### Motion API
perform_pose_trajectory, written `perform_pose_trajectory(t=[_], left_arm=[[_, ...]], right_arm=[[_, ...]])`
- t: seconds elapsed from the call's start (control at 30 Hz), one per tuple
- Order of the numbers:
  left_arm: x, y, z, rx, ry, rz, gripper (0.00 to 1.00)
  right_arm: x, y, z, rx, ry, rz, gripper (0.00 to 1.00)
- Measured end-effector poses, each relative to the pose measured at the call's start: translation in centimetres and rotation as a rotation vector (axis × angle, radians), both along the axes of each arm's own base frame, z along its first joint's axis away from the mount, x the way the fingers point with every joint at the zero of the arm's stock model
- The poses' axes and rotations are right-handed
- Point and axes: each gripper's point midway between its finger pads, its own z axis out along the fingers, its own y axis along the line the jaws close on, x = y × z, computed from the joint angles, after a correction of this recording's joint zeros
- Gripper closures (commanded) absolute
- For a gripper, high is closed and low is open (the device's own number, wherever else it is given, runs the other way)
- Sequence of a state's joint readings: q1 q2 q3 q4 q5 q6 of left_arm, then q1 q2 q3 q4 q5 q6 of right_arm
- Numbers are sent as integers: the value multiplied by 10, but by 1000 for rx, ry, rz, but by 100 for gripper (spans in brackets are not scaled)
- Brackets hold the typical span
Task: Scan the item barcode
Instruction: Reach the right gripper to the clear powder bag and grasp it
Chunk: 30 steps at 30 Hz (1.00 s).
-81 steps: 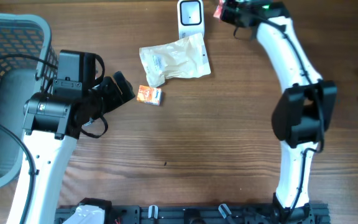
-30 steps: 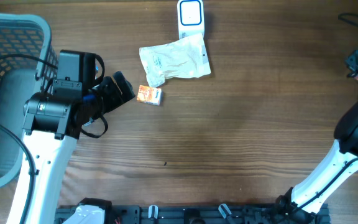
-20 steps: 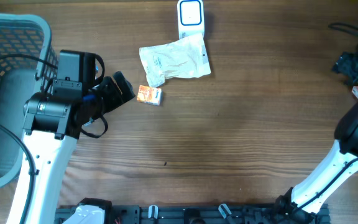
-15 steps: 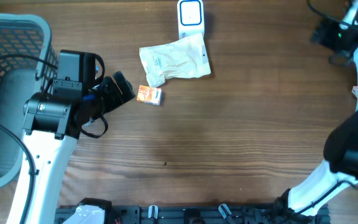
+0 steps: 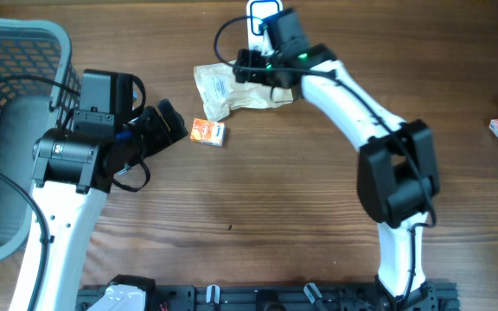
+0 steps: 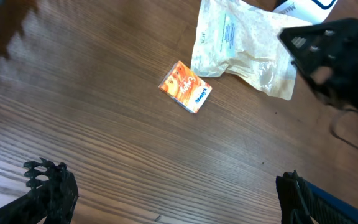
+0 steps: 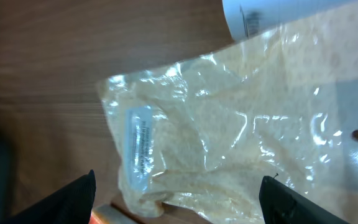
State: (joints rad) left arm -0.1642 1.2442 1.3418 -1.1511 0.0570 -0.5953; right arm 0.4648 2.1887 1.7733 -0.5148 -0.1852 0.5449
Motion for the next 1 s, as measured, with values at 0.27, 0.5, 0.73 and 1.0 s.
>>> perform_pose_trajectory(t=[0.27, 0.5, 0.73, 1.0], left_arm=[[0, 0, 0, 0, 1, 0, 0], [0, 0, 0, 0, 1, 0, 0], [0, 0, 0, 0, 1, 0, 0], [0, 0, 0, 0, 1, 0, 0]], right_arm=[[12, 10, -50, -21, 23, -197, 63], [-25, -46, -73, -315, 157, -278, 66], [-73, -78, -53, -459, 287, -235, 0], [-75, -16, 24, -33, 285, -198, 0]])
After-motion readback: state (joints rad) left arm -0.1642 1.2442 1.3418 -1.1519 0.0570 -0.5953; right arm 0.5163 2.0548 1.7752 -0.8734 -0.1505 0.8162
